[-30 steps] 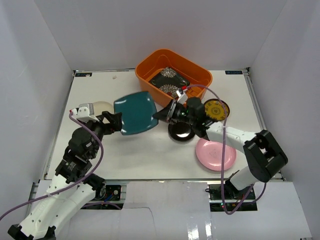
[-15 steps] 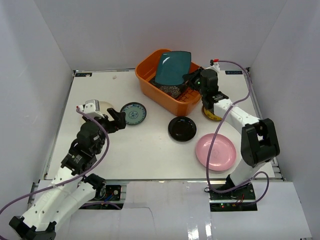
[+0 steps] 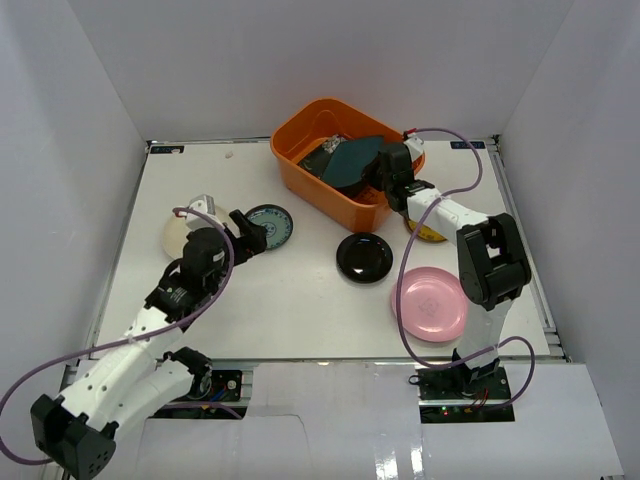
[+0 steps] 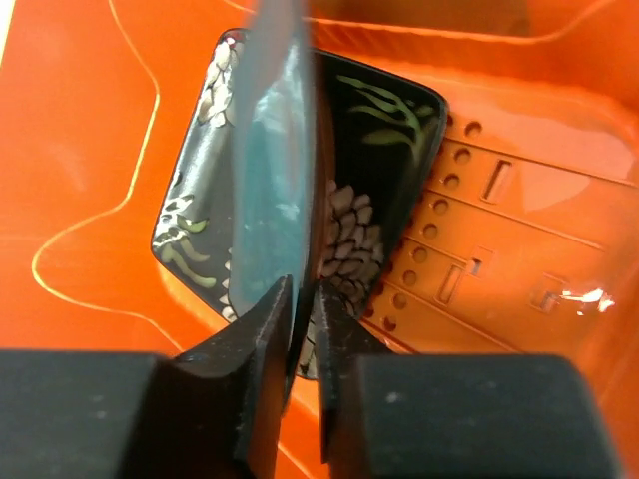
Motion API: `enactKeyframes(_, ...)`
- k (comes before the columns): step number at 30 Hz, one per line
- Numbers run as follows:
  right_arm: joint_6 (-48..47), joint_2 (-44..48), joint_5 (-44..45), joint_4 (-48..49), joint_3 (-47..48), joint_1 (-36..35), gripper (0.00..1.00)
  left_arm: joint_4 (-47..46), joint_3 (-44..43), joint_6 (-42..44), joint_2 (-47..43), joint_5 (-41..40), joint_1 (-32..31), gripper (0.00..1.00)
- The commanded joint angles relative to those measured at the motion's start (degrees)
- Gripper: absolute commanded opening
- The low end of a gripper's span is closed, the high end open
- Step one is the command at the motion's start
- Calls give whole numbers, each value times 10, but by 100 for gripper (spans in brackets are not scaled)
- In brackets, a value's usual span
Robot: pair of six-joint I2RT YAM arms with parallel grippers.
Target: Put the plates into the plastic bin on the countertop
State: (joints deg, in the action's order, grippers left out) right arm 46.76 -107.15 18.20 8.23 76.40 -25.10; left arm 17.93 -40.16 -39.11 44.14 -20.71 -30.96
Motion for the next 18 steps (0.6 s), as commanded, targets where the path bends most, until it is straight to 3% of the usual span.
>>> enactKeyframes(1, 3, -2, -13, 36, 55, -6, 30, -11, 13, -70, 33, 1, 0, 98)
enactKeyframes(3, -4, -3, -30, 24, 54, -7, 42, -15, 20, -89, 55, -6, 2, 98)
enactKeyframes(6, -25, 3, -44, -3, 55, -7, 75, -29, 30, -103, 73, -17, 18, 98)
enactKeyframes(10, -64, 33, -36, -23, 47, -12, 96, -39, 56, -123, 101, 14, 77, 98)
enactKeyframes(11, -77, 40, -24, -25, 45, -13, 100, -42, 68, -129, 103, 47, 119, 98)
enactKeyframes(13, -115, 55, -18, -44, 52, -14, 90, -59, 101, -140, 104, 75, 163, 97)
enactKeyframes(14, -128, 56, -22, -56, 67, -14, 90, -61, 109, -142, 104, 101, 205, 97)
enactKeyframes(18, -161, 100, -61, -61, 37, -15, 91, -64, 143, -155, 99, 122, 276, 96)
